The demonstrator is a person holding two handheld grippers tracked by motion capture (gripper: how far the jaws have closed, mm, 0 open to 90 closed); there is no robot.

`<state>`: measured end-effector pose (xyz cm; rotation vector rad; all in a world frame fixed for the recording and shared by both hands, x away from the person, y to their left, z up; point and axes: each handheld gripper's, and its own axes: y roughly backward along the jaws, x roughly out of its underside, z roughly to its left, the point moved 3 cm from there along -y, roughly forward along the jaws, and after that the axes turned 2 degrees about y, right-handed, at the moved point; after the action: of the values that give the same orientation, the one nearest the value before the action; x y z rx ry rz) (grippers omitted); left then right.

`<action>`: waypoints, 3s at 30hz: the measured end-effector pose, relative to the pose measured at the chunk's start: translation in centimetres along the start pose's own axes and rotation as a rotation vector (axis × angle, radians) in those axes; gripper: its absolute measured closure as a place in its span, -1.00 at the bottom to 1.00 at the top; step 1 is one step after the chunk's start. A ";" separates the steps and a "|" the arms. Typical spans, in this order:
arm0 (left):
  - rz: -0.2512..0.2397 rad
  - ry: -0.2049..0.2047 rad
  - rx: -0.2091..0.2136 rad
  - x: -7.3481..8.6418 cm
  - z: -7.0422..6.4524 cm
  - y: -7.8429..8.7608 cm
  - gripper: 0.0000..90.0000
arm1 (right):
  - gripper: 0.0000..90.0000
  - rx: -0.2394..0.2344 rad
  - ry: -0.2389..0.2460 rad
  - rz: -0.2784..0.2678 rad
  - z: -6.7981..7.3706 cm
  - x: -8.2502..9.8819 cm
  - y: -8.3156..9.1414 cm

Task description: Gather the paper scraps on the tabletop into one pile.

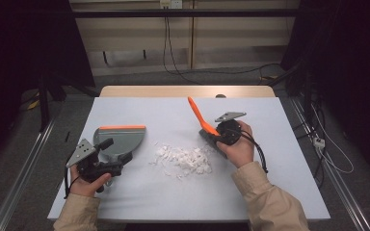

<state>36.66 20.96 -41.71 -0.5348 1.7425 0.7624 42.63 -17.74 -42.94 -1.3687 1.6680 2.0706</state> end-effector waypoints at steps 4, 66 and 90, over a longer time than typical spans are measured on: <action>0.000 0.002 -0.002 0.0 0.0 0.0 -0.88 | 0.60 -0.016 0.018 -0.008 1.0 0.6 0.2; -0.001 0.004 0.000 0.1 0.2 0.1 -0.88 | 0.60 -0.331 -0.154 -0.163 13.0 -4.1 -2.8; -0.008 0.002 -0.008 0.1 0.4 0.7 -0.88 | 0.60 -0.271 -0.183 -0.090 13.4 -3.5 -4.8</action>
<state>36.45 21.71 -41.73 -0.5472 1.7386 0.7640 40.30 -3.36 -44.29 -1.2513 1.2679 2.3540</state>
